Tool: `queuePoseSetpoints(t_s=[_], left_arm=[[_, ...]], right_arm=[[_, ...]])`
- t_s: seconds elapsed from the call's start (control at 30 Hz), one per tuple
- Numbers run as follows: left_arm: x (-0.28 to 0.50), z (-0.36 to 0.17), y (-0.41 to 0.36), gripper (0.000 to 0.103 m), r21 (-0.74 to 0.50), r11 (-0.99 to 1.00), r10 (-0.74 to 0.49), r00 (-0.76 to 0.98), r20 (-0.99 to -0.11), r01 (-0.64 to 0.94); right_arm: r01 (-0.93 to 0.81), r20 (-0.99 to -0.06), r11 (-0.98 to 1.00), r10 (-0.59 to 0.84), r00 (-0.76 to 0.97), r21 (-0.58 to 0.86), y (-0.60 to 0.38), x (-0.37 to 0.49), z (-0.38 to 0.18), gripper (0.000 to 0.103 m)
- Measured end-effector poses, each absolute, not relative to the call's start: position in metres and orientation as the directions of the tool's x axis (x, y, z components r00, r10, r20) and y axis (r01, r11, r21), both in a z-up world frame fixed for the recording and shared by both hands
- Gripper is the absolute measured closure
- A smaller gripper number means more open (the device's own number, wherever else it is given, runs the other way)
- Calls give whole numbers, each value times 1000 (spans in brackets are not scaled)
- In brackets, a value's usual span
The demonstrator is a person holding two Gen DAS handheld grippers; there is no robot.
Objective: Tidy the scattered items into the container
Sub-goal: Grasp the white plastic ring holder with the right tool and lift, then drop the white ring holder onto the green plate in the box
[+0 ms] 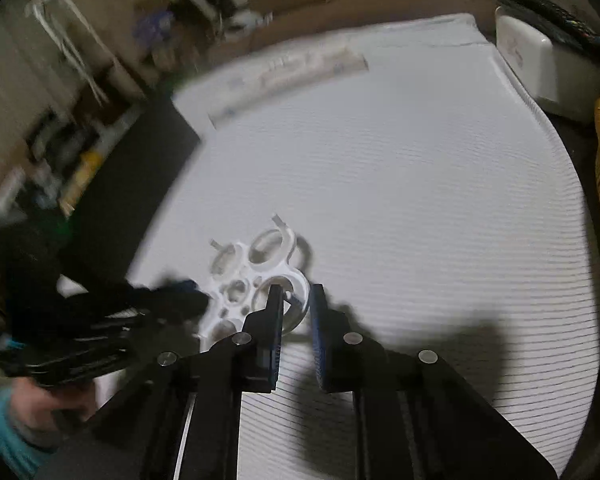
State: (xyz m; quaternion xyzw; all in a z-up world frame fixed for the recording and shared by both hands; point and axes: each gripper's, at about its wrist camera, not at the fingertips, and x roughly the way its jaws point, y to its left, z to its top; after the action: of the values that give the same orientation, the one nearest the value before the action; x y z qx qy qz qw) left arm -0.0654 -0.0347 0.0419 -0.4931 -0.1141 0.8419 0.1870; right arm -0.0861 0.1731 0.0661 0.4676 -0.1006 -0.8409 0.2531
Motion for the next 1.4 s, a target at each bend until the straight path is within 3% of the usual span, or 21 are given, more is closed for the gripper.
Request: queuePoseSetpoints(t_s=[0.23,0.43,0.67,0.9,0.97,1.03,1.23,1.3,1.37,1.4], left_arm=[[-50,121,-70,82,-374,-900,428,-612,-665,-223],[-37,172,-154,82,-381,-915,342,-752,-563,-131],[-29,141,-267,80,-431,-897,216,-755,-618,96],[-33,109,-308,81,-317,-917,80,-665,-742,244],[-34,107,-305,71,-278,-918,32,-646,-763,283],[-31,108,-309,67,-289,-910,27,-656,-754,296],[-26,121,-310,59,-342,-905,59,-720,-691,254],[-28,123,-301,49,-339,-915,76,-730,-679,220],[-31,127,-287,28,-338,-924,102,-740,-665,177],[-33,130,-280,25,-340,-927,113,-747,-656,159]], right_arm=[[410,-611,-824,-566,-553,392,155,-67,137,90],[520,-569,-761,-641,-515,388,80,-78,176,90],[658,-587,-663,-707,-394,357,-64,-97,172,90],[672,-705,-663,-647,-291,331,-143,-104,116,90],[675,-753,-692,-580,-311,254,-153,-104,106,94],[679,-760,-713,-536,-367,176,-154,-101,108,89],[627,-700,-729,-599,-388,276,-109,-108,136,78],[609,-692,-742,-595,-409,279,-92,-110,144,69],[589,-685,-758,-588,-430,280,-74,-113,151,59],[580,-683,-766,-582,-441,278,-64,-115,153,52]])
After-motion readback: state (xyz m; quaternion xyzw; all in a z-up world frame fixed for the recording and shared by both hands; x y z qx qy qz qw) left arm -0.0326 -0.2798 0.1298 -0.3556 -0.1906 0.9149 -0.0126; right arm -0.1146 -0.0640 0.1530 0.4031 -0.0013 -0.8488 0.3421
